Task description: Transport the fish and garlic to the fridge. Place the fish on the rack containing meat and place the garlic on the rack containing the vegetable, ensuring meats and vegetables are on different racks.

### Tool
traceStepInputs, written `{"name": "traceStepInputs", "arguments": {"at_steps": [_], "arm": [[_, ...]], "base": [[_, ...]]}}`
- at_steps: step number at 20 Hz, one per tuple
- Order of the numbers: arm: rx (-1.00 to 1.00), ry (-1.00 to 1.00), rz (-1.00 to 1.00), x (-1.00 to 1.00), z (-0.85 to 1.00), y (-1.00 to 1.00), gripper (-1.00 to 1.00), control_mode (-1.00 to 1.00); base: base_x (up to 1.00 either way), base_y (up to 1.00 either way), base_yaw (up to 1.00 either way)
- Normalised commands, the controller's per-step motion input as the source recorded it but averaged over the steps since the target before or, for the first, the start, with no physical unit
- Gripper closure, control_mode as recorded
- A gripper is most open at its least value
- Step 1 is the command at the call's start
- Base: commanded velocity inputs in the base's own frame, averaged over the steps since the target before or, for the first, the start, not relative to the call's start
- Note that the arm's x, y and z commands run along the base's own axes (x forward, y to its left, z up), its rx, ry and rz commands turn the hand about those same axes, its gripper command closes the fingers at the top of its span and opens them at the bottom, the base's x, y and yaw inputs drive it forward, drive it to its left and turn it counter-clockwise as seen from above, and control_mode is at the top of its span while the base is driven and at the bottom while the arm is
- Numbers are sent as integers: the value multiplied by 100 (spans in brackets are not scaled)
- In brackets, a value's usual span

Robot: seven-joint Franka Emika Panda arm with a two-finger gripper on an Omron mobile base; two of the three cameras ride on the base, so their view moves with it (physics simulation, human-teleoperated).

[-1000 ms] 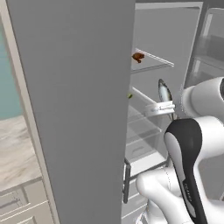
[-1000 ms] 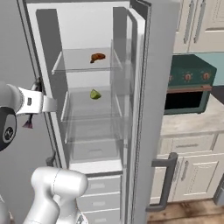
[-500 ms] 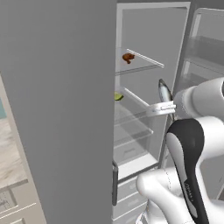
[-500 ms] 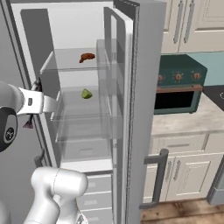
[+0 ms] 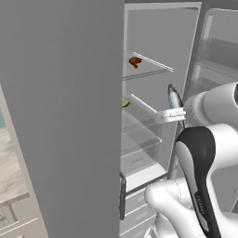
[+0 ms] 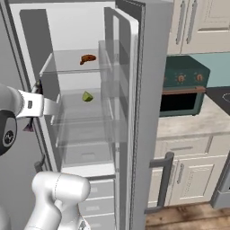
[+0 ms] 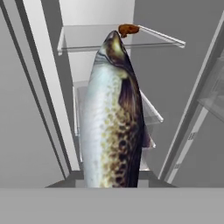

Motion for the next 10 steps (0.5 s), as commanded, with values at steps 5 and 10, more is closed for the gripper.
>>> {"name": "traceStepInputs", "arguments": {"at_steps": [5,10], "arm": [[0,0,0,0,0,0,100,100],[0,0,0,0,0,0,100,100]], "base": [[0,16,-24],[0,4,-19]]}}
